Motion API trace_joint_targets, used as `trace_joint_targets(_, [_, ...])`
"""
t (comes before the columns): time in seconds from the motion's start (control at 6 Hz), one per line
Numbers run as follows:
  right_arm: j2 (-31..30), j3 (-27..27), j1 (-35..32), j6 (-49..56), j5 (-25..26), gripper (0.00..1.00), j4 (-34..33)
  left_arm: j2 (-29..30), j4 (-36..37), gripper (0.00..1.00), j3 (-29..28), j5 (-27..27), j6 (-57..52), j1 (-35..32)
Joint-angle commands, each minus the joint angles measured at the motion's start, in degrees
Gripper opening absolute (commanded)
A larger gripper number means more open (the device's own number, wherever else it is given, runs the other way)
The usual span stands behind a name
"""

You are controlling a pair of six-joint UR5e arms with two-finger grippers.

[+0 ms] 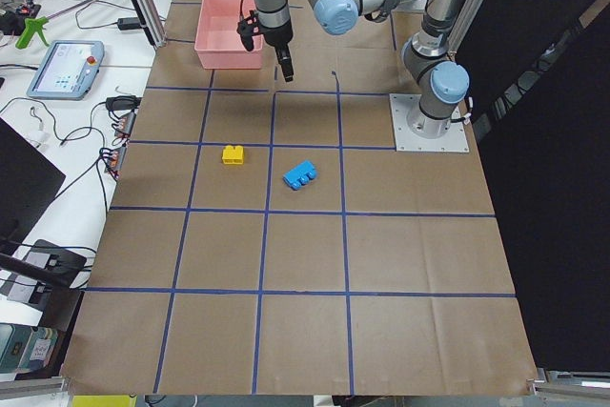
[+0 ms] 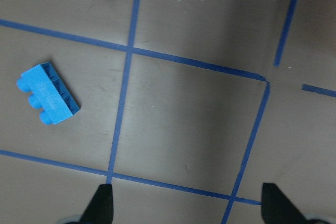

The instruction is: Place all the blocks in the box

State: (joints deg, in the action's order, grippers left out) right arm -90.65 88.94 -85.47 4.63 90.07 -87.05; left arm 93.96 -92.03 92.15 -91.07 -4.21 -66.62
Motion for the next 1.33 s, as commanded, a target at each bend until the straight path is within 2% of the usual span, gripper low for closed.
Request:
trace_joint_targets(0.0, [0.1,0.0,10.9,15.7,-0.2,1.0,0.4,1.0,4.5,0.99,3.7,-0.2,0.4,9.2])
trace_joint_targets(0.17, [0.2,0.0,15.8,22.8,-0.2,1.0,0.5,1.1,7.2,0.99,4.8,-0.4,1.0,12.9])
trace_joint_targets(0.33, [0.6,0.0,20.0,31.8,-0.2,1.0,0.0,2.2,6.3,0.99,5.0,-2.9,2.1,15.4])
trace_joint_targets(0.5, [2.5,0.0,24.2,41.8,0.1,1.0,-0.4,3.4,5.7,0.99,5.0,-11.6,3.8,16.0])
trace_joint_targets(0.67, [4.5,0.0,29.5,49.5,0.0,1.0,-0.9,4.4,6.7,0.99,5.6,-11.1,5.1,16.3])
trace_joint_targets(1.0, [8.6,-0.2,38.5,68.5,0.1,1.0,-2.9,6.7,15.5,0.99,11.2,-10.5,10.9,16.3])
trace_joint_targets(1.17, [12.0,-0.1,41.1,72.7,0.4,1.0,-7.8,7.3,20.4,0.99,15.2,-4.4,11.8,16.3])
